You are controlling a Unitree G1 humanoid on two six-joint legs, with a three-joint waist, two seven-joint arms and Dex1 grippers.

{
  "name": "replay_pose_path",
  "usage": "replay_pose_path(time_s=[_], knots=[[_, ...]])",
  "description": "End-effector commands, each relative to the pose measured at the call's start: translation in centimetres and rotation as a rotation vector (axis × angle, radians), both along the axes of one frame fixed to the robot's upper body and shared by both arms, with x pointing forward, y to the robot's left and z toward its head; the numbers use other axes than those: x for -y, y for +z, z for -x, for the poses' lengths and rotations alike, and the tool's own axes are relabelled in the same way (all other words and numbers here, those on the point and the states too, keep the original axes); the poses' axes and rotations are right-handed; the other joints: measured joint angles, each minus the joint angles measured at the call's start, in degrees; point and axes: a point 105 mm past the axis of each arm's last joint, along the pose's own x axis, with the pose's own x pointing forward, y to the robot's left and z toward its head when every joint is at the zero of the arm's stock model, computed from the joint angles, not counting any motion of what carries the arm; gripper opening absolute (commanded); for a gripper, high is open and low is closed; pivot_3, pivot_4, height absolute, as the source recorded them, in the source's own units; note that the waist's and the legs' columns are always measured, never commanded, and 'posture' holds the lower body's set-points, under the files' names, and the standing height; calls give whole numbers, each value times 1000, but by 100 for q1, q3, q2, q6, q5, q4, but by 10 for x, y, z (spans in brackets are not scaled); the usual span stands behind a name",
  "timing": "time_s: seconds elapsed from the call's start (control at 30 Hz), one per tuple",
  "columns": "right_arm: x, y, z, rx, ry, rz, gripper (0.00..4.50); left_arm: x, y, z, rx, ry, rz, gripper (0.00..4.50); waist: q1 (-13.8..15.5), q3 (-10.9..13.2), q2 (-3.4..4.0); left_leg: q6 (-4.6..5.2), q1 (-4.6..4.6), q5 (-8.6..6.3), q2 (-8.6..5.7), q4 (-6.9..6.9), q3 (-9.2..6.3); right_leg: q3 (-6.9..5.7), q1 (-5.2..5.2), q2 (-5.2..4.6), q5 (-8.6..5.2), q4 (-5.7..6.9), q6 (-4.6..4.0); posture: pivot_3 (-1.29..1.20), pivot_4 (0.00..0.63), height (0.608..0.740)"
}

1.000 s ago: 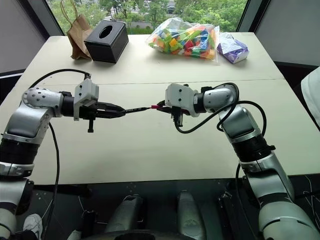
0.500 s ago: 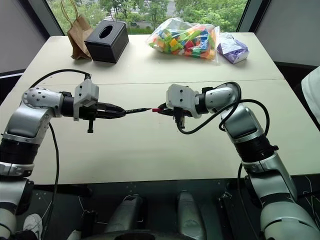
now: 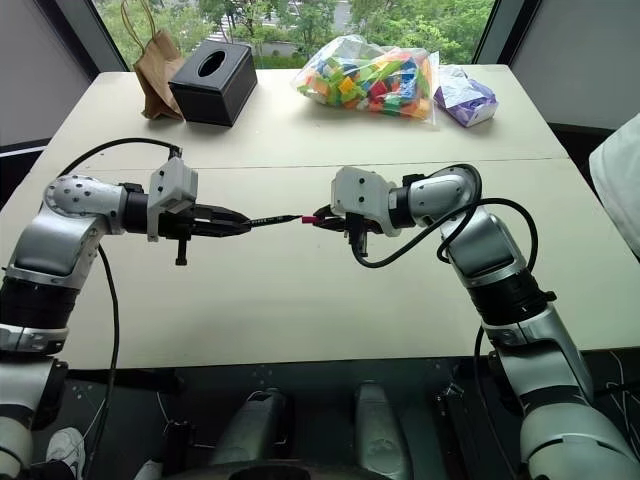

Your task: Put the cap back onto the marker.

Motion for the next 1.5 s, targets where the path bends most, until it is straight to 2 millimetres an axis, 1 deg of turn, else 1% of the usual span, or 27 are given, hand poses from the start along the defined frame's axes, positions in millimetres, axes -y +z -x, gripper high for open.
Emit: replay_pose_path(time_s=[0.03,0.33,0.47,0.77,1.13,1.4,1.5], knots=[[-5,18,1,73,22,-26,39,3,7,4,35,-23,9,0,0,0,0,0,0,0,0,0,0,0,0,0,0,0,0,0,150,740],[-1,15,-4,89,-3,3,39,2,8,4,34,-21,7,0,0,0,0,0,0,0,0,0,0,0,0,0,0,0,0,0,150,740],[1,13,-3,80,-2,11,39,2,8,4,34,-22,6,0,0,0,0,0,0,0,0,0,0,0,0,0,0,0,0,0,150,740],[-3,11,5,39,30,3,39,2,7,4,34,-24,5,0,0,0,0,0,0,0,0,0,0,0,0,0,0,0,0,0,150,740],[-8,16,6,49,39,-19,39,3,8,4,35,-26,5,0,0,0,0,0,0,0,0,0,0,0,0,0,0,0,0,0,150,740],[-9,16,5,57,36,-21,39,3,8,4,34,-26,4,0,0,0,0,0,0,0,0,0,0,0,0,0,0,0,0,0,150,740],[-13,15,8,51,56,-22,39,4,7,4,34,-27,3,0,0,0,0,0,0,0,0,0,0,0,0,0,0,0,0,0,150,740]])
